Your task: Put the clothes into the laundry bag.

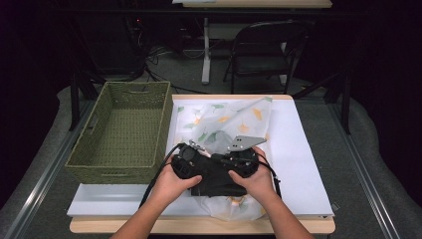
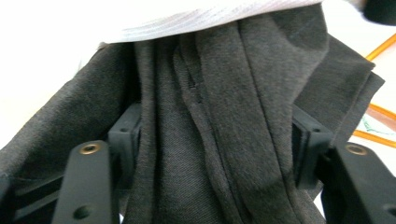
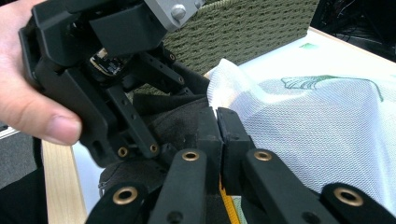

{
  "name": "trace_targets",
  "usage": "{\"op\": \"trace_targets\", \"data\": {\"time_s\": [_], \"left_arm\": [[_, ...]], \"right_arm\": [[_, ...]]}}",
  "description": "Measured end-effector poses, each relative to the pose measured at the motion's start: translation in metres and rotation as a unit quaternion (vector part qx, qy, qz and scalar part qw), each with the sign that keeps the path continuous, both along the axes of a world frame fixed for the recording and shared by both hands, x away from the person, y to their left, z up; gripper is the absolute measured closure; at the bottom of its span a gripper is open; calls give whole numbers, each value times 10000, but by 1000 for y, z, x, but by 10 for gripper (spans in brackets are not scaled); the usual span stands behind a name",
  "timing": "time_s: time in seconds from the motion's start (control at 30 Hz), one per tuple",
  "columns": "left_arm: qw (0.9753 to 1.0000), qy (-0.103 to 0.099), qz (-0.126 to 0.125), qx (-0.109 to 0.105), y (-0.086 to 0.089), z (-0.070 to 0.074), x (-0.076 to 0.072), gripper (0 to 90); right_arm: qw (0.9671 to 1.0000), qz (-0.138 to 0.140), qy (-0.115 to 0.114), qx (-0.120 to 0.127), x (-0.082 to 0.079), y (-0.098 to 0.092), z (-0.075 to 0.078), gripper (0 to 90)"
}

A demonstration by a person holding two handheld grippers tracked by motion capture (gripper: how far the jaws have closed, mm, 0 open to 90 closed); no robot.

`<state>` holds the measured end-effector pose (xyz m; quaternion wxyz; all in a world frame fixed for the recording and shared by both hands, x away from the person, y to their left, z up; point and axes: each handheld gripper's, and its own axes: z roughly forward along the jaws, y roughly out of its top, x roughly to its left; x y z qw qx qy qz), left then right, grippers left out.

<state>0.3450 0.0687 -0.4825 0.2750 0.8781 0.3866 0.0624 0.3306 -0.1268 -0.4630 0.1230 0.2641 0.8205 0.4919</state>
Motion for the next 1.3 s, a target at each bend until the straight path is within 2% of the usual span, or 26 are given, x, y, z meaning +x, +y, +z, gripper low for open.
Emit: {"op": "trace_targets", "data": {"time_s": [0.03, 0.2, 0.37, 0.43, 0.47, 0.57, 0.7, 0.73, 0.77, 0.87, 0.97, 1.0, 1.1, 1.27, 1.3], "left_arm": [[9999, -2, -17, -99, 1, 4, -2, 310], [9996, -33, -33, -285, 6, 13, -8, 264], [9996, -66, -84, -277, 11, 19, -13, 258], [9998, -106, -132, -117, 17, 21, -16, 261], [9998, -79, -123, -105, 19, 21, -17, 262], [9997, 18, -132, -195, 27, 18, -18, 271], [9993, 104, -153, -336, 31, 12, -19, 342], [9991, 129, -243, -320, 32, 11, -18, 342], [9989, 156, -309, -318, 31, 8, -18, 388], [9990, 72, -364, -254, 30, 4, -18, 438], [9992, -17, -300, -246, 28, 1, -19, 466], [9994, -80, -300, -163, 26, -2, -19, 465], [9996, -9, -226, -143, 25, -4, -18, 466], [9993, 79, -294, -227, 23, -6, -17, 617], [9989, 7, -306, -347, 23, -4, -19, 660]], "right_arm": [[10000, 0, 5, 4, 0, 0, 0, 889], [10000, -18, 10, 22, 1, -1, 0, 889], [10000, -20, 19, 16, 1, -1, -1, 889], [10000, -21, 7, 3, 0, -1, -1, 889], [10000, -11, -6, 2, 0, -1, -1, 889], [10000, -15, -20, 11, 0, -1, 0, 889], [10000, -19, -17, 9, 0, -2, 0, 889], [10000, -16, -18, 9, 0, -1, 1, 889], [10000, -12, -24, 9, -1, -1, 1, 889], [10000, -4, -22, 9, -1, -1, 1, 889], [10000, -5, -12, 2, -1, -1, 1, 889], [10000, 2, -16, 2, -2, 0, 1, 889], [10000, 19, -22, -1, -2, 0, 1, 889], [10000, 34, -26, -8, -2, 2, 1, 889], [10000, 38, -32, -6, -3, 2, 1, 889]]}}
